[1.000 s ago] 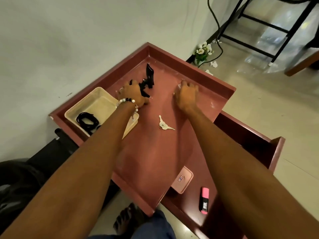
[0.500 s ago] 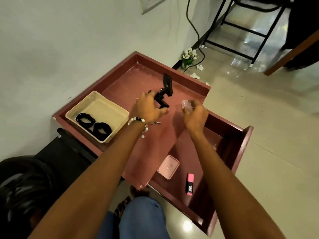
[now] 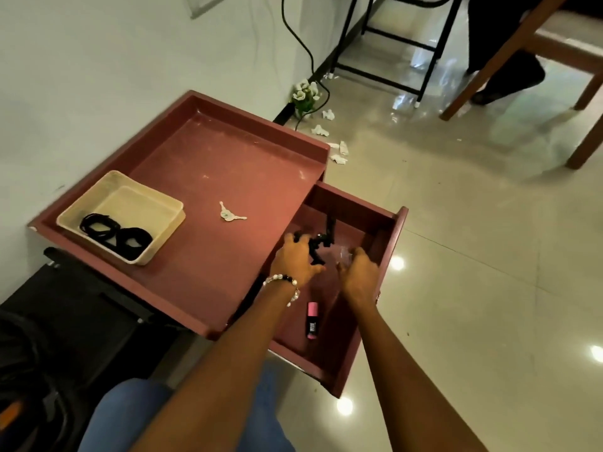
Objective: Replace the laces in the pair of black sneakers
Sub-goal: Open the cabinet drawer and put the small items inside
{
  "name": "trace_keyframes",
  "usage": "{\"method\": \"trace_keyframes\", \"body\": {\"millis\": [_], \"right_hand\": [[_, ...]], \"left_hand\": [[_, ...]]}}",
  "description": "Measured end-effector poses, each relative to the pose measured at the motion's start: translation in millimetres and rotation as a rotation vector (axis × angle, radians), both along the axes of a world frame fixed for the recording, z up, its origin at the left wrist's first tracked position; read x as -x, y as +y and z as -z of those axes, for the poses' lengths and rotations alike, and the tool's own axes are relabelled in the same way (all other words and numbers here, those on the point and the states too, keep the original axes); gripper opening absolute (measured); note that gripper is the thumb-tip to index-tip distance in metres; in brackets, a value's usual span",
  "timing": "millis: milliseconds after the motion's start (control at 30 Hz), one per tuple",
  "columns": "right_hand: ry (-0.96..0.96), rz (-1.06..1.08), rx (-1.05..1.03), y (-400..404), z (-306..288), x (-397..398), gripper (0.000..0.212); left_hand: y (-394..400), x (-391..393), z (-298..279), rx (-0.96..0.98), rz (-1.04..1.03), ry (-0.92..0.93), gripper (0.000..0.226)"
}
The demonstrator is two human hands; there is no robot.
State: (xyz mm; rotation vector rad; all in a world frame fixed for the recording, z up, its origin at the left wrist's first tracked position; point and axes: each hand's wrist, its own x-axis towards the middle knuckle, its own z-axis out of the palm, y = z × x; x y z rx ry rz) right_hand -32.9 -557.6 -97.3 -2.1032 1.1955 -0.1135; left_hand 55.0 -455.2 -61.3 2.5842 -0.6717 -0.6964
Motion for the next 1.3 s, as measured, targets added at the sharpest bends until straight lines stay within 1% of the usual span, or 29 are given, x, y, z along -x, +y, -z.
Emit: {"method": "trace_keyframes", "body": {"millis": [67, 167, 333, 467, 567, 633, 767, 800, 867, 933, 1000, 1100, 1200, 1300], "right_hand": [[0.108, -0.062, 0.009, 1, 12, -3, 0.034], [0.249, -0.156, 0.033, 5, 29, -10, 0.035], [0.359, -0.206, 0.026, 10, 54, -21, 0.033], [0.344, -0.229, 0.057, 11, 62, -27, 0.036], [0.373, -0.261, 0.061, 10, 68, -24, 0.038], [0.384, -0.294, 0.056, 11, 70, -22, 0.039], [0.385, -0.305, 0.029, 10, 68, -16, 0.033], [0.389, -0.299, 0.025, 10, 66, -15, 0.033], [0.389, -0.265, 0.027, 7, 60, -14, 0.034], [0.342, -0.188, 0.034, 3, 47, -15, 0.032], [0.227, -0.071, 0.024, 2, 30, -21, 0.029], [0.003, 0.018, 0.058, 2, 7, -36, 0.023], [-0.17, -0.028, 0.053, 8, -16, -54, 0.019], [-0.246, -0.147, 0.034, 24, -36, -76, 0.018]], "left_hand": [[-4, -1, 17, -0.067, -0.031, -0.003, 0.068], [-8, -6, 40, -0.143, -0.093, -0.005, 0.068], [-8, -15, 72, -0.237, -0.092, -0.054, 0.069], [-9, -24, 77, -0.222, -0.081, -0.026, 0.068], [-7, -23, 83, -0.229, -0.077, -0.003, 0.067], [-6, -22, 84, -0.249, -0.078, 0.014, 0.071], [-5, -20, 78, -0.276, -0.062, 0.03, 0.083], [-4, -19, 75, -0.274, -0.061, 0.03, 0.082], [-5, -16, 69, -0.266, -0.066, 0.006, 0.073], [-6, -11, 58, -0.253, -0.06, -0.031, 0.056], [-7, -9, 42, -0.204, -0.021, -0.02, 0.042], [-2, -12, 15, -0.007, -0.001, -0.016, 0.032], [13, -20, -10, 0.224, -0.193, -0.083, 0.018], [42, -37, -26, 0.358, -0.461, -0.09, 0.016]]}}
